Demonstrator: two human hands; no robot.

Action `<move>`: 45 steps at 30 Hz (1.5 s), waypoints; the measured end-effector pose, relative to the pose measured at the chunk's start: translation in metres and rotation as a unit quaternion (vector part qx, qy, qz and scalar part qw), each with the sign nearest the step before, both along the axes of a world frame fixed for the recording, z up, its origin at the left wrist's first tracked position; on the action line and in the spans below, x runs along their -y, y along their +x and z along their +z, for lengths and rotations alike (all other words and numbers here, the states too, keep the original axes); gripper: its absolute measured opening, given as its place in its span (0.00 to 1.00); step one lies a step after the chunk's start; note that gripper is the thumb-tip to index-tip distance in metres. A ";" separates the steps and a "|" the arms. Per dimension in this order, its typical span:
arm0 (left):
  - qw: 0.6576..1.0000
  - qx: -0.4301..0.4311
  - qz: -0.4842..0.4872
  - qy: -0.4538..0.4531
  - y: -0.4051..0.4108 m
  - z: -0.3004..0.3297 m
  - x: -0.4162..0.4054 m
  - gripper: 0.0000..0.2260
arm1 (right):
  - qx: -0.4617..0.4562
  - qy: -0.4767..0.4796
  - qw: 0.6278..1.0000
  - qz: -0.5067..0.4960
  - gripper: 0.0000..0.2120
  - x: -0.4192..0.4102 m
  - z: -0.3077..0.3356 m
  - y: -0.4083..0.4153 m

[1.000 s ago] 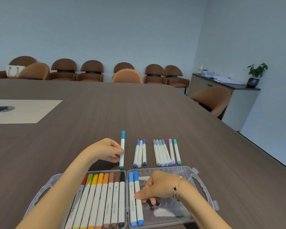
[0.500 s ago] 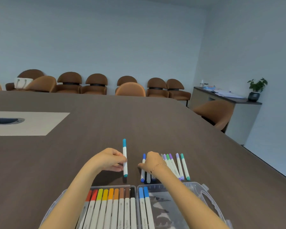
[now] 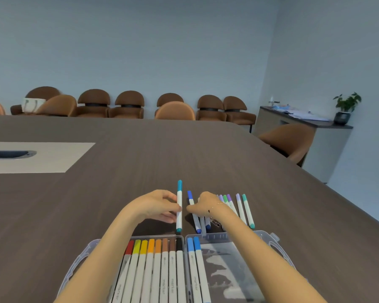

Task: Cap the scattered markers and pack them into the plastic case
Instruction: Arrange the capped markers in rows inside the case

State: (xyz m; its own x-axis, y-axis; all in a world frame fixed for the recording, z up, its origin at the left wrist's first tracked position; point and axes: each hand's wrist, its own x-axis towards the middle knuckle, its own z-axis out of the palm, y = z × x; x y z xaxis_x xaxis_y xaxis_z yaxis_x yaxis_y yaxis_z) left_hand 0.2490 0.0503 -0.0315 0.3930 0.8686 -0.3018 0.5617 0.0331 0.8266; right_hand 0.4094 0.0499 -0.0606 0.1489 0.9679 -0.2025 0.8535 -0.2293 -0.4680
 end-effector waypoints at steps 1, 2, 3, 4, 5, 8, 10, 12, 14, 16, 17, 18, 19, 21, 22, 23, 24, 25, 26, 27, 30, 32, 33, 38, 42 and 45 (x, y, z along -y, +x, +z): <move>1.000 -0.002 -0.011 0.000 0.002 0.000 0.002 0.13 | -0.036 -0.002 0.999 -0.001 0.11 0.004 0.002 0.005; 1.000 -0.002 -0.021 -0.001 0.005 0.000 0.004 0.15 | -0.062 -0.001 0.998 -0.002 0.11 0.009 0.003 0.011; 0.999 -0.002 -0.032 -0.002 0.007 0.000 0.006 0.16 | -0.076 0.002 0.997 -0.003 0.12 0.013 0.005 0.017; 0.999 -0.001 -0.044 -0.003 0.009 0.001 0.008 0.16 | -0.088 0.006 0.996 -0.005 0.13 0.017 0.006 0.021; 0.998 0.000 -0.055 -0.006 0.011 0.002 0.010 0.16 | -0.100 0.007 0.995 -0.009 0.15 0.021 0.006 0.025; 0.996 0.004 -0.081 -0.024 0.018 0.005 0.015 0.14 | -0.136 0.014 0.990 -0.018 0.16 0.029 0.007 0.034; 0.994 -0.007 -0.102 -0.039 0.022 0.007 0.018 0.13 | -0.150 0.019 0.988 -0.020 0.15 0.035 0.009 0.039; 0.991 -0.012 -0.120 -0.053 0.024 0.008 0.021 0.16 | -0.181 0.019 0.983 -0.024 0.14 0.041 0.013 0.042; 0.990 -0.004 -0.130 -0.059 0.024 0.009 0.024 0.22 | -0.215 0.021 0.976 -0.023 0.14 0.050 0.018 0.046; 0.990 0.004 -0.129 -0.052 0.023 0.010 0.025 0.29 | -0.223 0.024 0.975 -0.013 0.14 0.061 0.023 0.049; 0.991 0.009 -0.129 -0.047 0.022 0.011 0.027 0.33 | -0.217 0.024 0.976 -0.005 0.15 0.066 0.025 0.050; 0.990 0.015 -0.131 -0.045 0.022 0.012 0.028 0.37 | -0.212 0.024 0.977 0.001 0.15 0.071 0.025 0.051; 0.989 0.021 -0.136 -0.047 0.022 0.013 0.031 0.40 | -0.212 0.025 0.977 0.003 0.16 0.076 0.024 0.052; 0.987 0.016 -0.153 -0.048 0.024 0.016 0.037 0.42 | -0.223 0.023 0.975 0.001 0.16 0.084 0.022 0.053; 0.986 0.006 -0.161 -0.045 0.026 0.016 0.039 0.41 | -0.229 0.022 0.973 -0.001 0.15 0.088 0.020 0.055; 0.986 -0.002 -0.164 -0.043 0.028 0.016 0.041 0.39 | -0.234 0.020 0.972 -0.004 0.15 0.091 0.018 0.057; 0.986 -0.004 -0.160 -0.045 0.031 0.014 0.042 0.37 | -0.234 0.019 0.972 -0.008 0.15 0.094 0.015 0.058; 0.987 -0.004 -0.151 -0.047 0.033 0.012 0.042 0.36 | -0.233 0.017 0.972 -0.013 0.15 0.096 0.012 0.060; 0.989 -0.002 -0.137 -0.048 0.034 0.010 0.041 0.35 | -0.231 0.012 0.973 -0.020 0.14 0.098 0.010 0.062; 0.991 0.003 -0.121 -0.049 0.035 0.007 0.040 0.35 | -0.232 0.005 0.972 -0.026 0.14 0.099 0.008 0.065; 0.993 0.003 -0.105 -0.054 0.034 0.002 0.038 0.35 | -0.237 -0.028 0.971 -0.013 0.14 0.105 0.011 0.068; 0.992 -0.008 -0.111 -0.055 0.033 0.002 0.039 0.36 | -0.246 -0.057 0.967 0.020 0.15 0.110 0.018 0.065; 0.992 -0.009 -0.110 -0.054 0.033 0.003 0.040 0.36 | -0.247 -0.071 0.966 0.035 0.15 0.112 0.021 0.064; 0.993 -0.018 -0.104 -0.056 0.034 0.008 0.041 0.36 | -0.264 -0.101 0.957 0.059 0.15 0.117 0.028 0.065; 0.988 -0.032 -0.138 -0.066 0.039 0.007 0.045 0.40 | -0.267 -0.106 0.957 0.041 0.14 0.118 0.029 0.076; 0.988 -0.039 -0.137 -0.060 0.039 0.006 0.043 0.41 | -0.257 -0.140 0.955 0.056 0.14 0.120 0.030 0.075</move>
